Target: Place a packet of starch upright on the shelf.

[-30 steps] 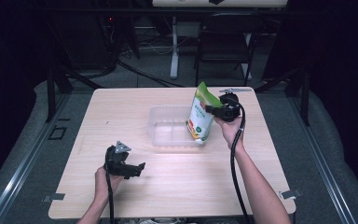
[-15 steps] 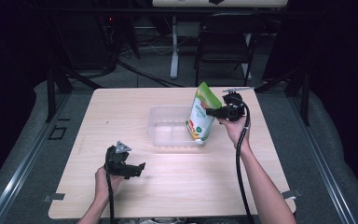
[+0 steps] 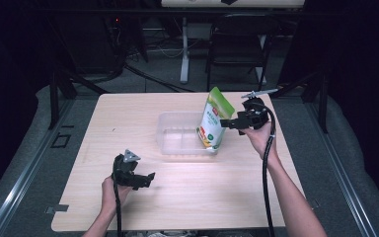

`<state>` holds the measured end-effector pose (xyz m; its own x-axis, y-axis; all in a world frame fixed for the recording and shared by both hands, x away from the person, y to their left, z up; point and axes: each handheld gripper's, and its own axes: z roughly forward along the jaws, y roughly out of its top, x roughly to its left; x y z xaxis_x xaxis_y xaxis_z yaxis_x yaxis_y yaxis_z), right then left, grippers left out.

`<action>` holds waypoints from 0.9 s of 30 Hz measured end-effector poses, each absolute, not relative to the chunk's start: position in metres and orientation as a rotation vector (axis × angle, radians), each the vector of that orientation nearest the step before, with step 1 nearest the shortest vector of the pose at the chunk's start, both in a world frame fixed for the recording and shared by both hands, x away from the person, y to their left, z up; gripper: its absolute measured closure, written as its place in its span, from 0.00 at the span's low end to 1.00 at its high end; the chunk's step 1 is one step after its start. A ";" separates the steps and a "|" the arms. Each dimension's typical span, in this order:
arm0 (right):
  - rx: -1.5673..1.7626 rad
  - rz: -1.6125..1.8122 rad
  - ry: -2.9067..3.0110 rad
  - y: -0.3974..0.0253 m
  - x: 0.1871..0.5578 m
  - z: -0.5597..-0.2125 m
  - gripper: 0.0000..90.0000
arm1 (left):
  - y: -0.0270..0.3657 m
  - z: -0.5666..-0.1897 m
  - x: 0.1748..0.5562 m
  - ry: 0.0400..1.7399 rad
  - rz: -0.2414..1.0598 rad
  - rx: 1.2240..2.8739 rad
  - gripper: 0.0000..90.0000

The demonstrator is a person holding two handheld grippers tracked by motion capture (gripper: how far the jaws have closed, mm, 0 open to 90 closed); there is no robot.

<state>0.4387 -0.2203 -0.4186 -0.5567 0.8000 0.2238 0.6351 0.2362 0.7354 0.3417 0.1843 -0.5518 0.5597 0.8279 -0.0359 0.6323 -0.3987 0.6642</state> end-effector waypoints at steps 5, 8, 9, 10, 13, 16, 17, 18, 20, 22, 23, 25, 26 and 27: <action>1.285 1.187 2.361 -0.225 0.422 -0.411 0.02 | 0.184 -0.552 0.341 1.166 0.411 2.156 0.07; 1.250 1.165 2.393 -0.226 0.411 -0.409 0.00 | 0.184 -0.552 0.341 1.162 0.413 2.152 0.07; 1.236 1.152 2.399 -0.226 0.407 -0.408 0.00 | 0.184 -0.552 0.341 1.162 0.417 2.151 0.07; 1.224 1.135 2.405 -0.227 0.403 -0.406 0.00 | 0.184 -0.552 0.341 1.162 0.417 2.151 0.07; 1.199 1.139 2.408 -0.231 0.392 -0.406 0.00 | 0.183 -0.553 0.340 1.158 0.424 2.151 0.07; 1.187 1.146 2.407 -0.233 0.383 -0.408 0.00 | 0.183 -0.554 0.341 1.148 0.417 2.168 0.07; 1.187 1.146 2.407 -0.233 0.383 -0.408 0.00 | 0.183 -0.554 0.341 1.148 0.417 2.168 0.07; 1.179 1.149 2.408 -0.235 0.378 -0.410 0.00 | 0.182 -0.554 0.341 1.143 0.422 2.169 0.07; 1.186 1.148 2.412 -0.235 0.375 -0.411 0.00 | 0.182 -0.554 0.341 1.143 0.422 2.170 0.07; 1.174 1.140 2.417 -0.237 0.370 -0.415 0.00 | 0.182 -0.553 0.340 1.138 0.423 2.171 0.07; 1.168 1.134 2.421 -0.238 0.367 -0.418 0.00 | 0.183 -0.553 0.340 1.138 0.425 2.169 0.07; 1.171 1.137 2.426 -0.240 0.359 -0.426 0.00 | 0.183 -0.553 0.340 1.136 0.432 2.167 0.07; 1.184 1.124 2.431 -0.240 0.357 -0.428 0.00 | 0.183 -0.553 0.340 1.132 0.435 2.167 0.07; 1.186 1.126 2.433 -0.241 0.355 -0.432 0.00 | 0.183 -0.553 0.340 1.127 0.425 2.166 0.07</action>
